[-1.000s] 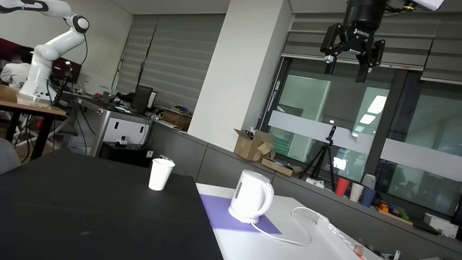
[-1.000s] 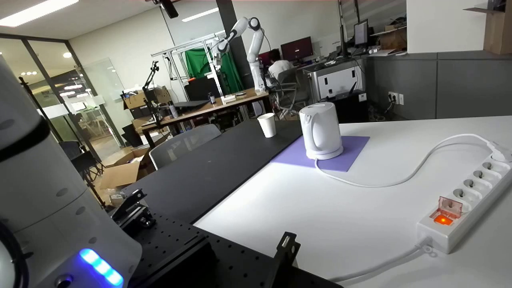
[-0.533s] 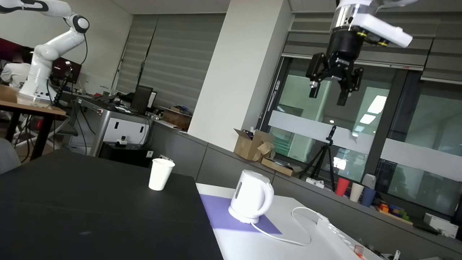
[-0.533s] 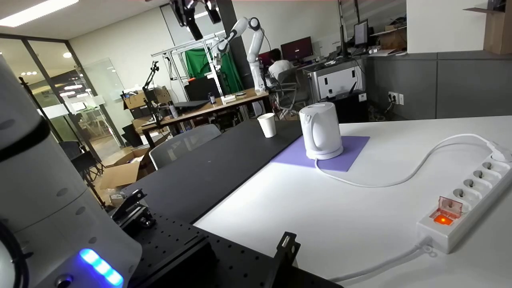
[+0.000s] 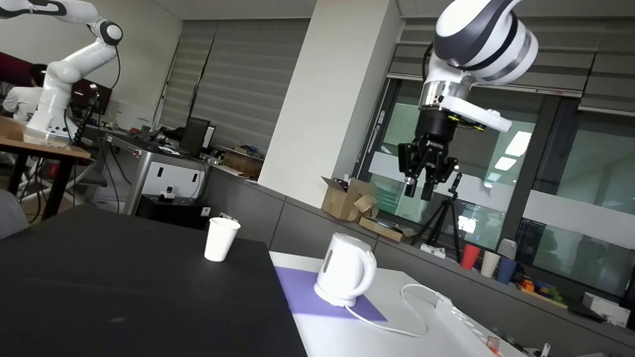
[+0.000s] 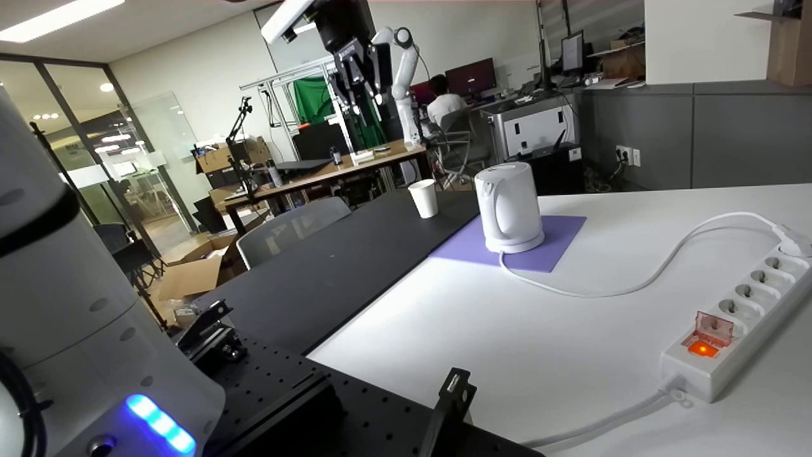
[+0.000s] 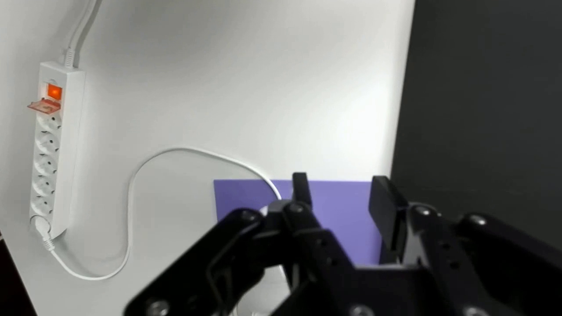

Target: Press the button the handle of the kettle

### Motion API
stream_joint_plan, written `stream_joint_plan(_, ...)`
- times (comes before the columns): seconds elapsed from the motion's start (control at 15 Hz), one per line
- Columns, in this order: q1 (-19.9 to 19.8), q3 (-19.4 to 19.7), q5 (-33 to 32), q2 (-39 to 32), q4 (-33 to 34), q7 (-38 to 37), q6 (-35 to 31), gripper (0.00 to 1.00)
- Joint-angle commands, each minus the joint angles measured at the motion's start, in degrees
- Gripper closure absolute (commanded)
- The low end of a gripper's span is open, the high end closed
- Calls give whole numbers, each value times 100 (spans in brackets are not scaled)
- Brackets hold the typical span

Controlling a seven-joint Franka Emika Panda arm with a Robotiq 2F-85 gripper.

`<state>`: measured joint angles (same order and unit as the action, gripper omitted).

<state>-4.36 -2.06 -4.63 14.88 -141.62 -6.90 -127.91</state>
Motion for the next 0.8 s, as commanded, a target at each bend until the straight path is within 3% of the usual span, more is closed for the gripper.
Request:
stream_joint_plan(0.0, 68, 95, -33, -164, 44, -16, -57, 88)
stream_joint_plan(0.07, 68, 112, -32, -287, 68, -7, -93, 70)
stream_joint_plan(0.2, 75, 114, -31, -324, 65, 0, -109, 85)
stream_joint_plan(0.27, 84, 111, -29, -305, 66, 0, -109, 88)
stream_joint_plan(0.73, 89, 108, -29, -255, 64, 1, -105, 88)
